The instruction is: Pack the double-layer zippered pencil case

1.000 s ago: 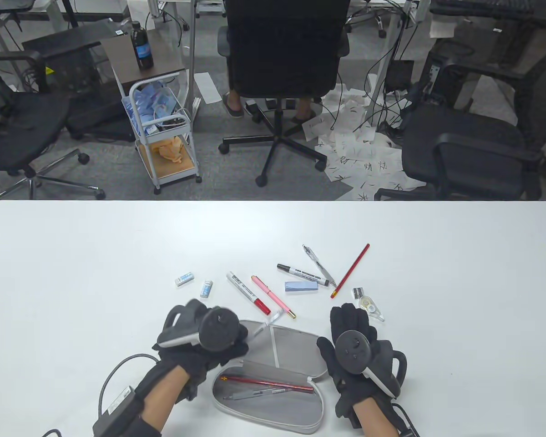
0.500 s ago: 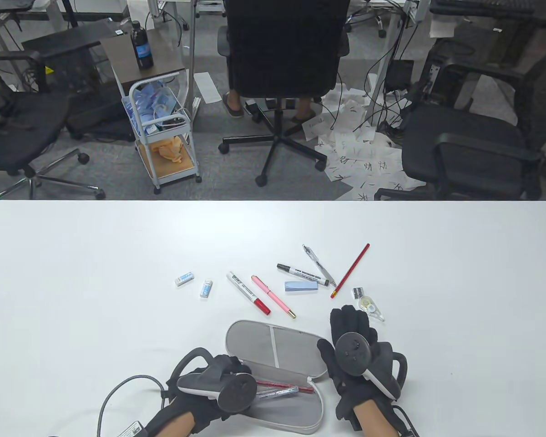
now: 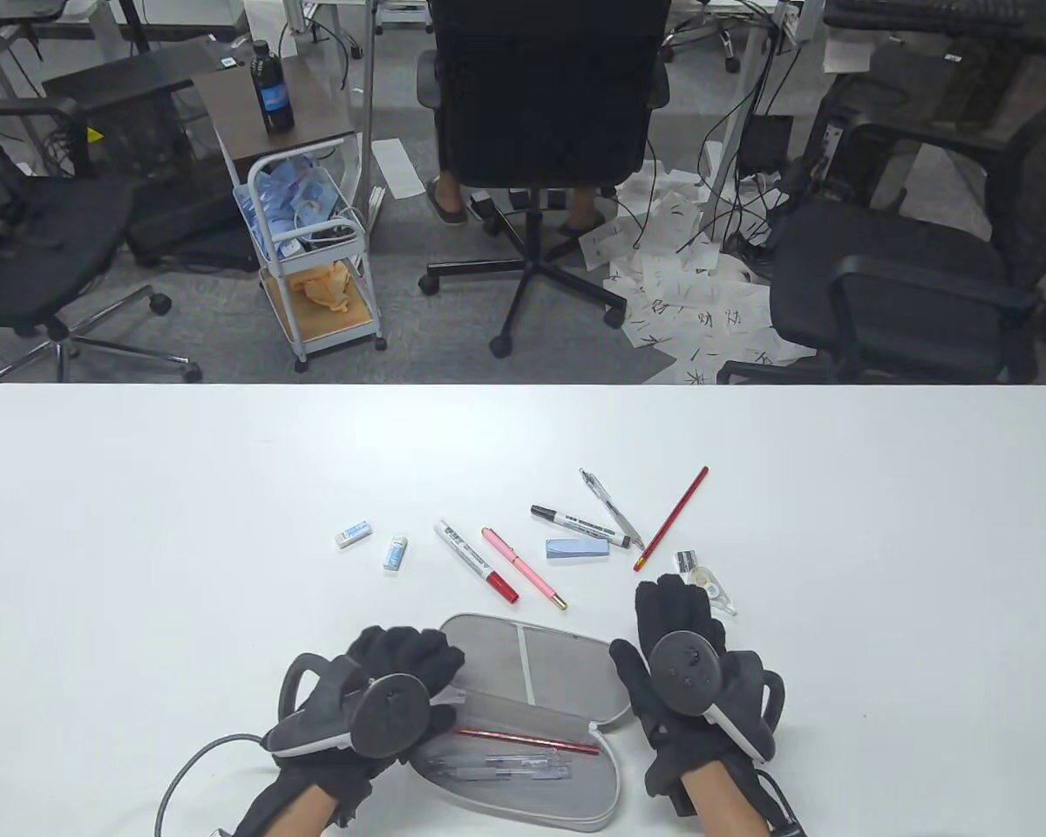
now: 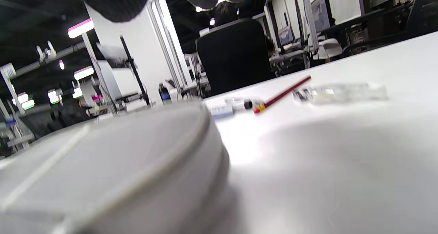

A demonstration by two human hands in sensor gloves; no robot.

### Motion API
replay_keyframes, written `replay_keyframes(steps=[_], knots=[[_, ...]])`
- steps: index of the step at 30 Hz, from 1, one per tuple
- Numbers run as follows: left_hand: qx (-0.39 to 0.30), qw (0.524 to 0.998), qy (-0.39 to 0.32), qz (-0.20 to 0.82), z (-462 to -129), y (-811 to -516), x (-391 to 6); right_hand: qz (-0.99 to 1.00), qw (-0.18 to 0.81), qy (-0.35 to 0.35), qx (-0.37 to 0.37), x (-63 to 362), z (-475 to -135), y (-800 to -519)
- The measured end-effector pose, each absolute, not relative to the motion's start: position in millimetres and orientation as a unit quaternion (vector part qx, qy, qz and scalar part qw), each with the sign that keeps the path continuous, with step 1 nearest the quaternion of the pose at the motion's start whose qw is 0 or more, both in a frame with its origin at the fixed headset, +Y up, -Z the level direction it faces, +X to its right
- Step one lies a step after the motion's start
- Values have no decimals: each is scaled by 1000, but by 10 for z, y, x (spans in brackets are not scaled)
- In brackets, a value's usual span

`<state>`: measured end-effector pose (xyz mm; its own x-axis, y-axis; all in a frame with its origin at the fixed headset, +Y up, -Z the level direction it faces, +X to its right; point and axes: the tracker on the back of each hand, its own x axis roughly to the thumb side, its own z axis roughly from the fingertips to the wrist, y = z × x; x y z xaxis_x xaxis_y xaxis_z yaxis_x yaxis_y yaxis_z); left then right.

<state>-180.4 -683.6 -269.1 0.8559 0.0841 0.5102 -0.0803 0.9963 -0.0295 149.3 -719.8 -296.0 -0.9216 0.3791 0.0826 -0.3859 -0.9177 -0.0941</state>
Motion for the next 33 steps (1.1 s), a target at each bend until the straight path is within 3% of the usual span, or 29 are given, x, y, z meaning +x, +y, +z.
replay_keyframes(steps=[6, 11, 17, 22, 27, 33], knots=[[64, 985, -149, 64, -2775, -6965, -2106, 966, 241, -88, 9, 1697, -3246, -6739], [66, 996, -48, 40, -2805, -7018, -2300, 968, 237, -72, -45, 1851, -3758, -6655], [51, 998, -14, 35, -2884, -7108, -2453, 977, 150, -27, -147, 1881, -4487, -6842], [42, 998, -20, 39, -2873, -7102, -2444, 968, 54, 69, -235, 1870, -5017, -7095], [41, 998, -20, 35, -2903, -7118, -2449, 946, 47, 128, -294, 1874, -5249, -7326], [30, 998, -18, 46, -2911, -7144, -2459, 937, -5, 163, -309, 1789, -5353, -7471]])
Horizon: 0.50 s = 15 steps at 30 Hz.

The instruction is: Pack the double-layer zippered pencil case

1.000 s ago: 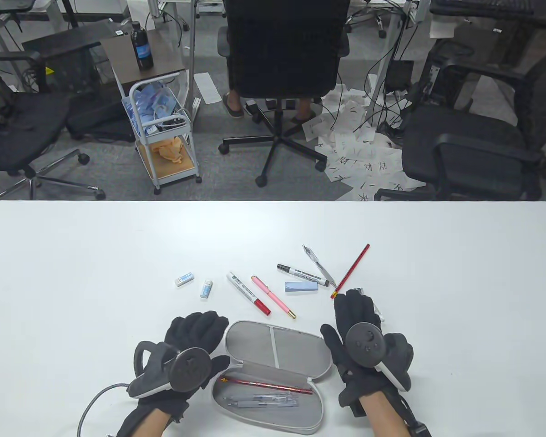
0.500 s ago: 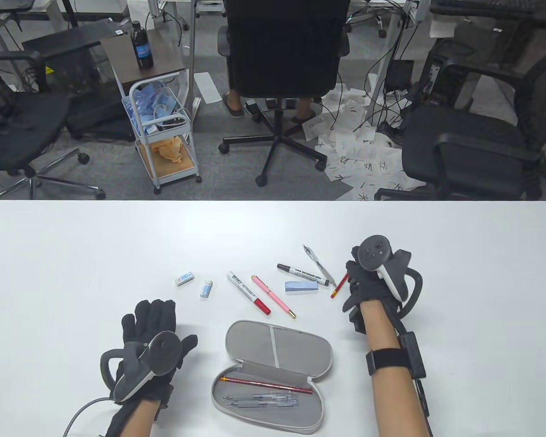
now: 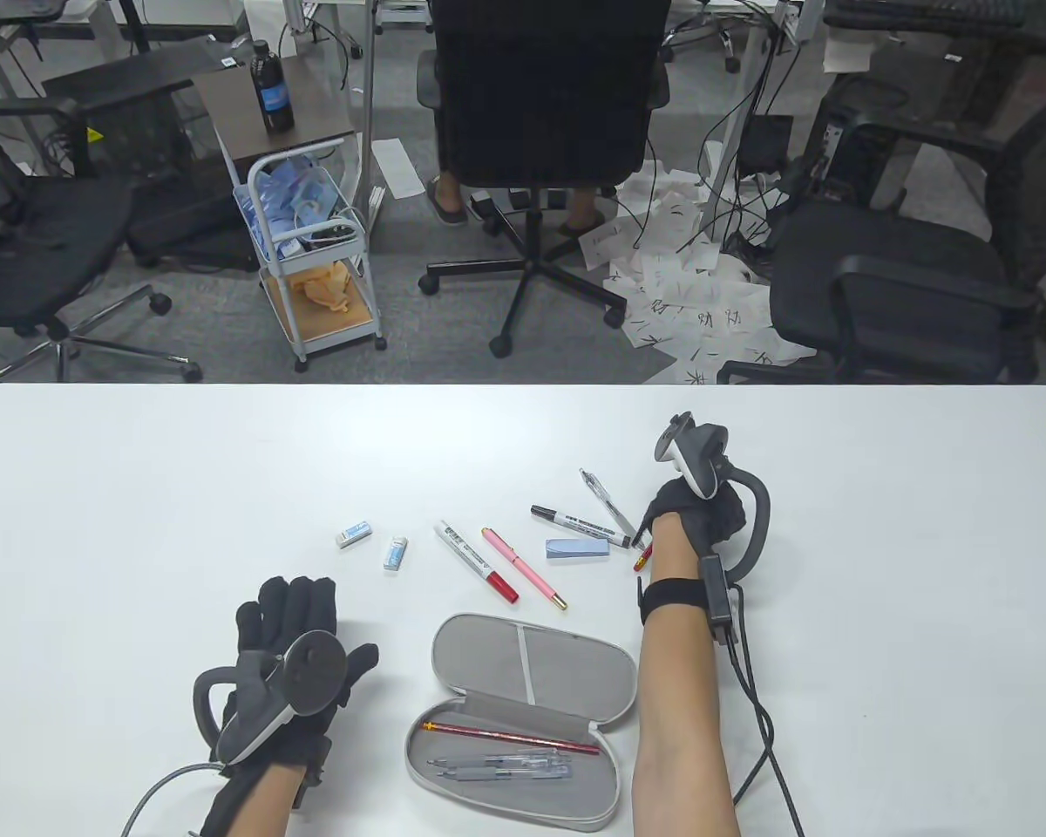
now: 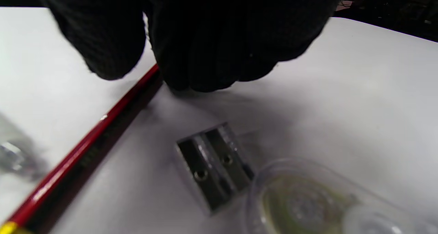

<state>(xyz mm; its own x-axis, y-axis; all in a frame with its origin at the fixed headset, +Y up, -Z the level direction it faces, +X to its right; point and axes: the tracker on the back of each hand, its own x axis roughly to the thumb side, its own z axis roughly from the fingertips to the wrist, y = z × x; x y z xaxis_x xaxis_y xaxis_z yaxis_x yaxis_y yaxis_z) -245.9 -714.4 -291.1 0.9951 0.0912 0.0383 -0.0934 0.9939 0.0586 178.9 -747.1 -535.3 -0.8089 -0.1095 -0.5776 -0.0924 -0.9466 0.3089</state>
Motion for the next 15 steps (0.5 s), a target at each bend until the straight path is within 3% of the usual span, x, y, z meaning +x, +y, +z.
replay_keyframes(steps=[15], knots=[[5, 998, -28, 52, -2902, -7188, -2420, -924, -23, -172, 341, 1742, -5361, -7465]])
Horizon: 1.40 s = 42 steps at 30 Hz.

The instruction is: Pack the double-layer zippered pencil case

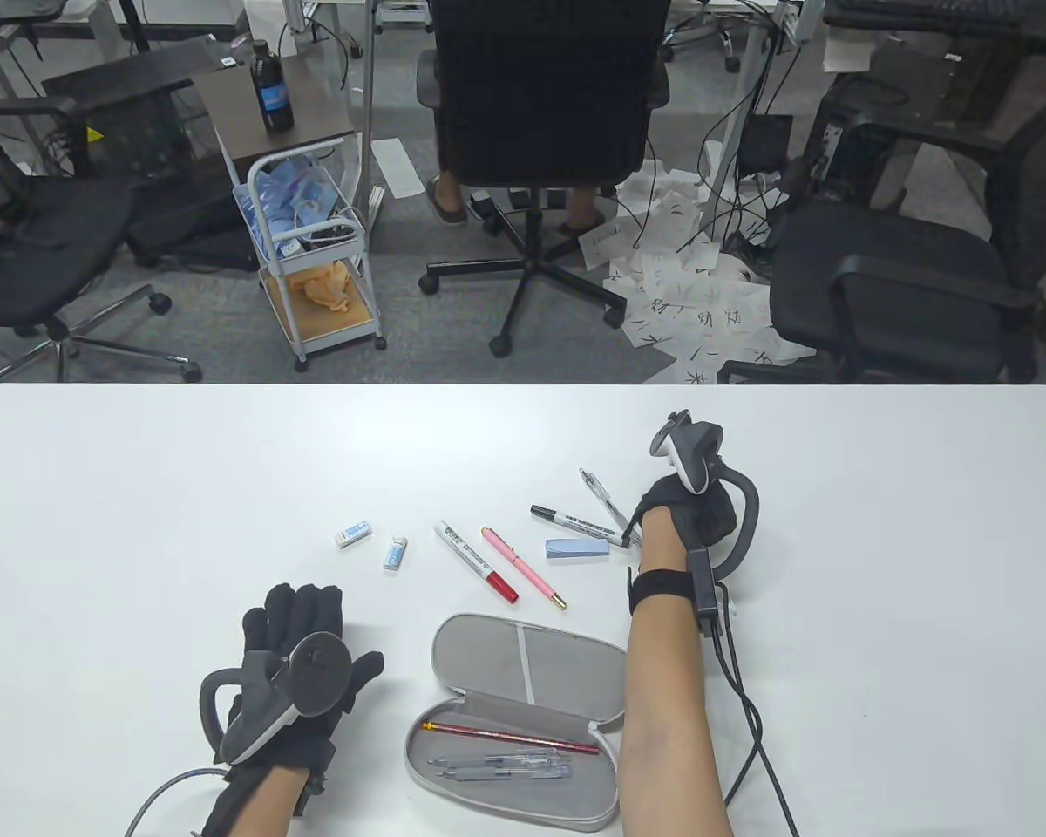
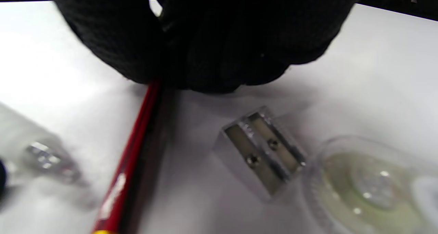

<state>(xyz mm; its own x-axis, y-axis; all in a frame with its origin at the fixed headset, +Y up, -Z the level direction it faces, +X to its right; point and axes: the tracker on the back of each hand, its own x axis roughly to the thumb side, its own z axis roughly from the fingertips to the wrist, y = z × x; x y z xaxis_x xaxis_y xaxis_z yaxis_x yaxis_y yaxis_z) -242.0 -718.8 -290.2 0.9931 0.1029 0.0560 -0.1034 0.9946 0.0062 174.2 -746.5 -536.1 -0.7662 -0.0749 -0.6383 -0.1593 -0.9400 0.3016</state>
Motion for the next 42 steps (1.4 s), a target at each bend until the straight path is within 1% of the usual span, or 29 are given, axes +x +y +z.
replay_keyframes(steps=[5, 8, 10, 12, 14, 16, 17, 19, 20, 21, 23, 24, 25, 26, 28, 30, 33, 39, 42], knots=[[7, 998, -22, 58, -2897, -7163, -2460, 926, 6, 181, -331, 1725, -5364, -7443], [-2, 998, -17, 65, -2906, -7173, -2492, 929, 24, 186, -319, 1769, -5334, -7394], [-5, 998, -16, 68, -2911, -7176, -2502, 934, 54, 173, -307, 1789, -5281, -7276], [-7, 998, -17, 68, -2915, -7175, -2505, 947, 67, 144, -280, 1790, -5220, -7090], [-6, 997, -19, 69, -2917, -7168, -2500, 961, 102, 103, -233, 1744, -5102, -6853], [-4, 997, -21, 69, -2911, -7152, -2491, 973, 147, 59, -166, 1638, -4910, -6627], [0, 997, -23, 68, -2907, -7142, -2485, 977, 178, 27, -115, 1508, -4722, -6495], [2, 997, -24, 67, -2901, -7131, -2479, 982, 183, -11, -52, 1299, -4469, -6395], [3, 998, -24, 66, -2899, -7130, -2475, 983, 177, -27, 39, 1126, -4305, -6363], [3, 998, -25, 65, -2900, -7133, -2471, 981, 165, -31, 92, 1021, -4203, -6350], [-5, 998, -26, 59, -2909, -7149, -2460, 976, 134, -23, 171, 690, -3813, -6380], [-6, 998, -25, 57, -2909, -7152, -2459, 966, 123, -15, 227, 543, -3675, -6457], [-6, 998, -25, 55, -2906, -7152, -2460, 957, 104, 7, 271, 374, -3500, -6563], [-6, 998, -25, 54, -2902, -7151, -2461, 951, 81, 23, 297, 253, -3364, -6669], [-7, 998, -26, 51, -2892, -7147, -2464, 935, 3, 49, 351, 20, -3109, -6908], [2, 998, -33, 51, -2889, -7107, -2470, 920, -56, 62, 383, -119, -2949, -7086], [16, 998, -33, 59, -2876, -7064, -2479, 903, -98, 78, 411, -219, -2806, -7244], [11, 998, -34, 57, -2873, -7069, -2475, 880, -156, 97, 439, -273, -2622, -7321], [6, 998, -34, 54, -2872, -7076, -2470, 876, -161, 102, 442, -274, -2600, -7341]])
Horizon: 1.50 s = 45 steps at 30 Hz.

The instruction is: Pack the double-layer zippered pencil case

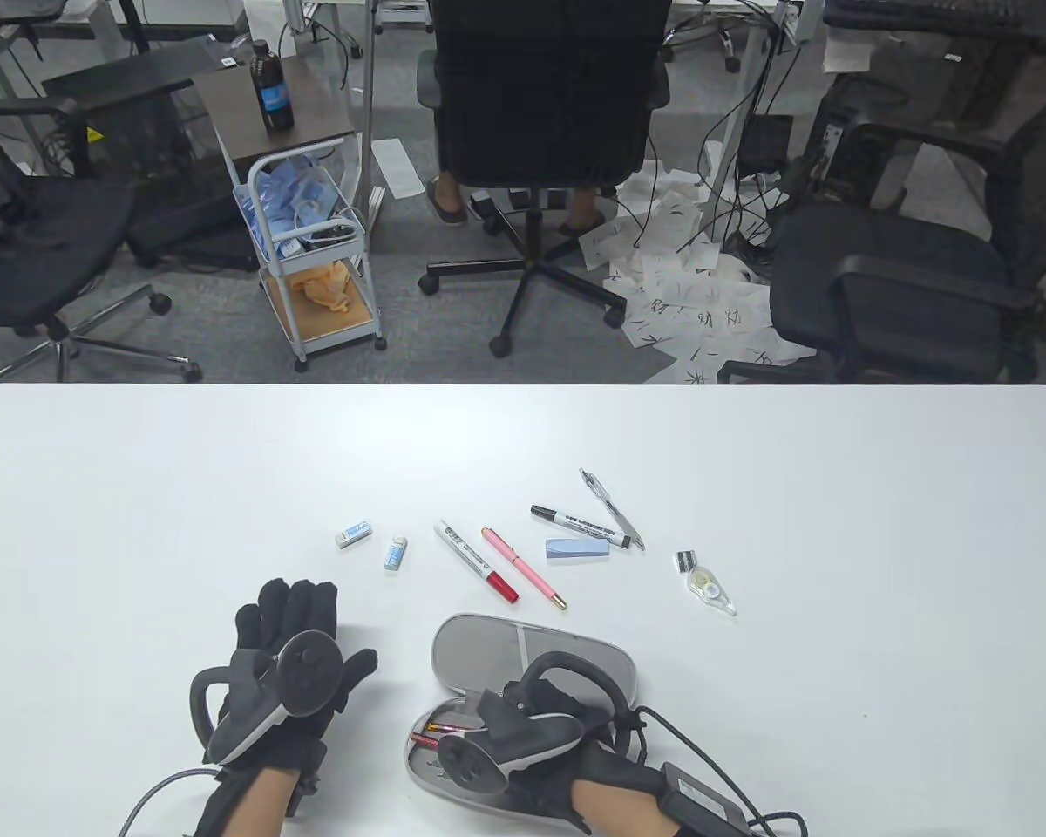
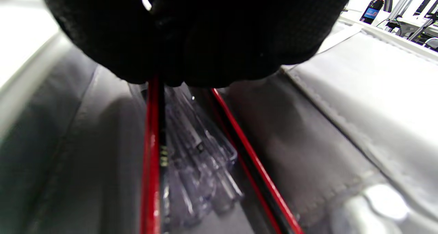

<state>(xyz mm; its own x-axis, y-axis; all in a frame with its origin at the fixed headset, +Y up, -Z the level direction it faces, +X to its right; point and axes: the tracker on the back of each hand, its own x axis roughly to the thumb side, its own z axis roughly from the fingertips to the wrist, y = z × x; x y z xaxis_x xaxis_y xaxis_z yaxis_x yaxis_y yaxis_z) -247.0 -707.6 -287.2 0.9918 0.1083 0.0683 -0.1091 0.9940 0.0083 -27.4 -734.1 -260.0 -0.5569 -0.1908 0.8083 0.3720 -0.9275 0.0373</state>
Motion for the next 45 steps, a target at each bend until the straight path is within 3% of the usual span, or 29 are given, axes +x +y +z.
replay_keyframes(steps=[6, 12, 15, 18, 20, 23, 25, 28, 34, 39, 45], knots=[[0, 998, -33, 57, -2872, -7078, -2473, -865, 180, -135, -448, -263, -2555, -7364], [-6, 998, -33, 54, -2873, -7082, -2464, -858, 199, -117, -459, -288, -2493, -7364], [-5, 998, -33, 55, -2875, -7087, -2468, -869, 185, -115, -444, -230, -2585, -7210], [-6, 998, -32, 57, -2881, -7092, -2478, -915, 98, -51, -387, 15, -2963, -6788], [-8, 998, -30, 61, -2887, -7101, -2484, -954, 41, 5, -296, 306, -3405, -6508], [-12, 998, -28, 61, -2895, -7112, -2490, -985, 10, 62, -159, 707, -4029, -6374], [-14, 998, -27, 62, -2893, -7110, -2489, -993, 17, 75, -93, 899, -4356, -6428], [-17, 998, -30, 60, -2900, -7119, -2470, -999, 19, 34, -8, 1069, -4754, -6678], [-29, 998, -39, 49, -2910, -7155, -2383, -994, 45, -35, 97, 1215, -5148, -7186], [-31, 997, -41, 51, -2915, -7164, -2377, -989, 43, -84, 112, 1258, -5252, -7459], [-36, 997, -40, 60, -2919, -7156, -2400, -989, 43, -102, 98, 1196, -5318, -7497]])
